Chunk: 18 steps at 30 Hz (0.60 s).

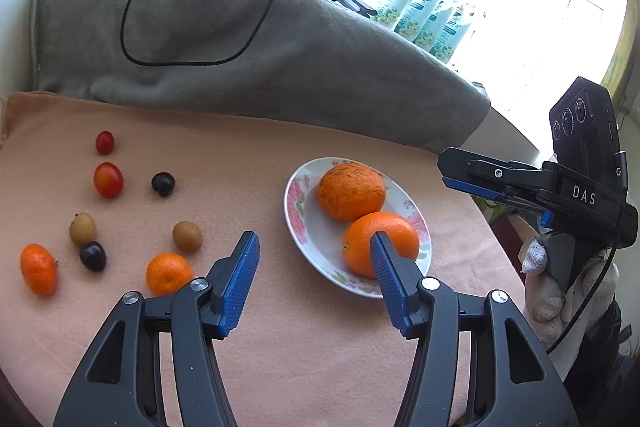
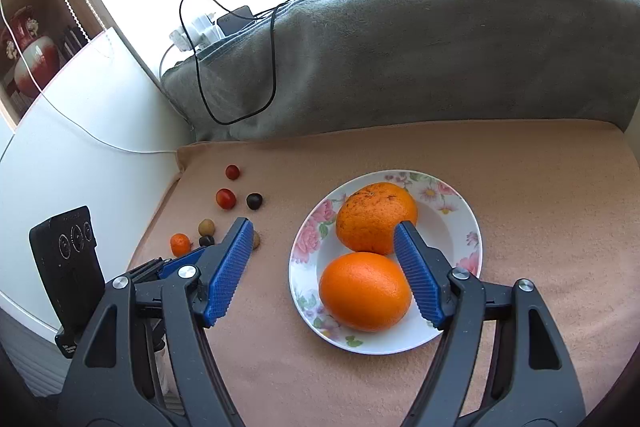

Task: Organize fruits
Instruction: 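Move the left tool to a small mandarin and close around it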

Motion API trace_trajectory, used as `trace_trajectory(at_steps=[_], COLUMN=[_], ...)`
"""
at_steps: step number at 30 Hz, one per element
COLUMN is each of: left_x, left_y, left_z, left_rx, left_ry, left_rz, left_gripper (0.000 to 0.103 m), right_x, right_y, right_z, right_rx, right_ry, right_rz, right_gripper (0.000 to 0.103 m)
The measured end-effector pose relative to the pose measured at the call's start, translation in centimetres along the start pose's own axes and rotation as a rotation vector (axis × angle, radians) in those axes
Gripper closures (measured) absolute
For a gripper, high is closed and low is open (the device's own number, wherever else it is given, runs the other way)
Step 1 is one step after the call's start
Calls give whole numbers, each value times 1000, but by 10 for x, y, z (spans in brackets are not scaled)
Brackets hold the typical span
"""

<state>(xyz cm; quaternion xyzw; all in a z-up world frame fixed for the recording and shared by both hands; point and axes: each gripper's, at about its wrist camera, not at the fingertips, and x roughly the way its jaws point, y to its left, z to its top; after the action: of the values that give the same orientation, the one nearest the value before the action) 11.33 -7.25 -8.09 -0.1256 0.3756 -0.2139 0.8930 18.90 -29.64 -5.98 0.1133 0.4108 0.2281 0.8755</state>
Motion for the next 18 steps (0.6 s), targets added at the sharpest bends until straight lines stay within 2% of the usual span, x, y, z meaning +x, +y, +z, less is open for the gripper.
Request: trace_trajectory(at_steps=[10,18], left_x=[-36,-55], left_y=[53,88], left_z=[-26,-27], left_rx=[-89,-137], left_ry=[-16,-46], left_rz=[111,179], left_gripper=[46,46], right_x=[9,37], right_y=[45,76], right_z=[-22,-36], right_rx=[-143,-188], right_ry=[-14,34], right_rz=[5,42], right_gripper=[28,28])
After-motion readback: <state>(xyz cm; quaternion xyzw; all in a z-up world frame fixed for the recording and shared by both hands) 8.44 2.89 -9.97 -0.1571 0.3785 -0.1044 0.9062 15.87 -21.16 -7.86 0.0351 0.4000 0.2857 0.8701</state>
